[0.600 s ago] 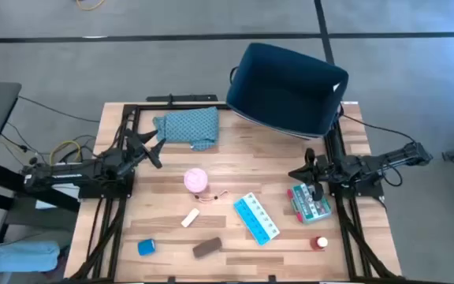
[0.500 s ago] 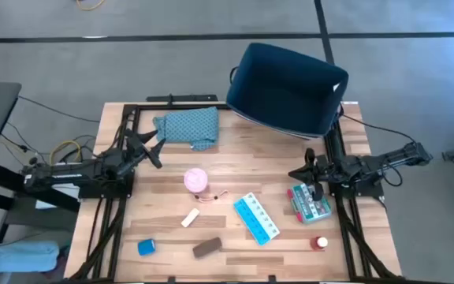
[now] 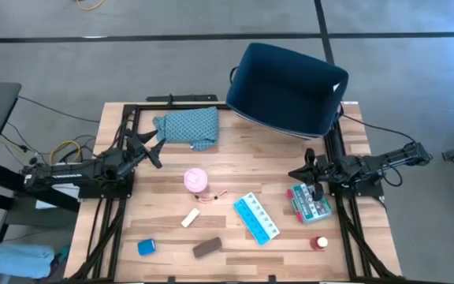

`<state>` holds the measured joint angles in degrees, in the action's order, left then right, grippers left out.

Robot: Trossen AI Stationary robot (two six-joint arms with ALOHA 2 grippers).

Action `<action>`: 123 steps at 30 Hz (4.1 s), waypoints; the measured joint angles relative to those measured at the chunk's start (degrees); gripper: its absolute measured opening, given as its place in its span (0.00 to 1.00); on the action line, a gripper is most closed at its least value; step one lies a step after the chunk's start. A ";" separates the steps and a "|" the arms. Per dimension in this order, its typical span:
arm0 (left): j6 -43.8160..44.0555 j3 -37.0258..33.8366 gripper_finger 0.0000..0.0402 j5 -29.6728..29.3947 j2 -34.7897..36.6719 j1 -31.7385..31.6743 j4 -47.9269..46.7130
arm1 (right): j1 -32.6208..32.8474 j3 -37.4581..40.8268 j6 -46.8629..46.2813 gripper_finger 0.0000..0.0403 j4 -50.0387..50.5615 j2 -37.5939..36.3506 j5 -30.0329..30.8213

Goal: Pick & place medical supplies in basket/bin

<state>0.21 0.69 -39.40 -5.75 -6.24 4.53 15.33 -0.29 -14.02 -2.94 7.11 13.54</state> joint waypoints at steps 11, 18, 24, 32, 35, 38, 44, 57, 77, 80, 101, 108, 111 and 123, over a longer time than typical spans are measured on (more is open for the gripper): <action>0.00 0.00 0.52 0.00 0.00 0.00 -0.01 | 0.00 0.01 0.01 0.00 0.00 -0.01 0.00; 0.00 0.00 0.52 0.00 -0.01 -0.02 0.01 | 0.00 -0.01 0.02 0.00 0.00 0.00 0.00; 0.00 0.00 0.52 0.00 -0.01 0.00 0.01 | 0.00 0.02 0.00 0.00 0.00 -0.02 0.00; 0.00 0.00 0.52 0.00 0.00 -0.01 0.01 | 0.00 0.02 0.01 0.00 0.00 -0.01 0.00; 0.00 0.00 0.52 0.00 0.01 0.00 0.01 | 0.00 0.00 0.00 0.00 0.00 0.00 0.00; 0.00 0.00 0.52 0.00 0.00 0.00 -0.01 | 0.00 0.02 0.00 0.00 0.00 -0.02 -0.01; 0.00 0.00 0.52 0.00 -0.01 -0.02 0.00 | 0.00 0.01 0.00 0.00 0.00 -0.01 0.00; 0.00 0.00 0.52 0.00 0.01 0.00 -0.01 | 0.00 0.01 0.00 0.00 0.00 0.00 -0.01; 0.00 0.00 0.52 0.00 0.00 0.00 0.00 | 0.00 0.00 0.01 0.00 0.00 0.00 0.00; 0.00 0.00 0.52 0.00 0.01 0.00 -0.01 | 0.00 -0.01 0.00 0.00 0.00 0.00 0.00; 20.55 0.00 0.52 30.62 -0.34 0.85 -1.37 | 0.00 -0.01 0.02 0.00 0.00 0.00 0.00; 30.30 0.02 0.52 32.00 -1.61 2.83 -2.03 | 0.00 -0.01 0.00 0.00 0.00 0.00 -0.01; 30.72 0.02 0.52 27.90 -2.26 3.38 -0.95 | 0.00 0.01 0.00 0.00 0.00 0.00 0.00; 25.81 0.02 0.52 16.11 -2.26 3.45 -0.19 | -0.51 -0.23 -1.01 0.00 -5.28 -0.02 9.51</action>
<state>26.02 0.71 -23.29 -8.01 -2.79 4.34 14.82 -0.52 -15.03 -8.22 7.09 23.05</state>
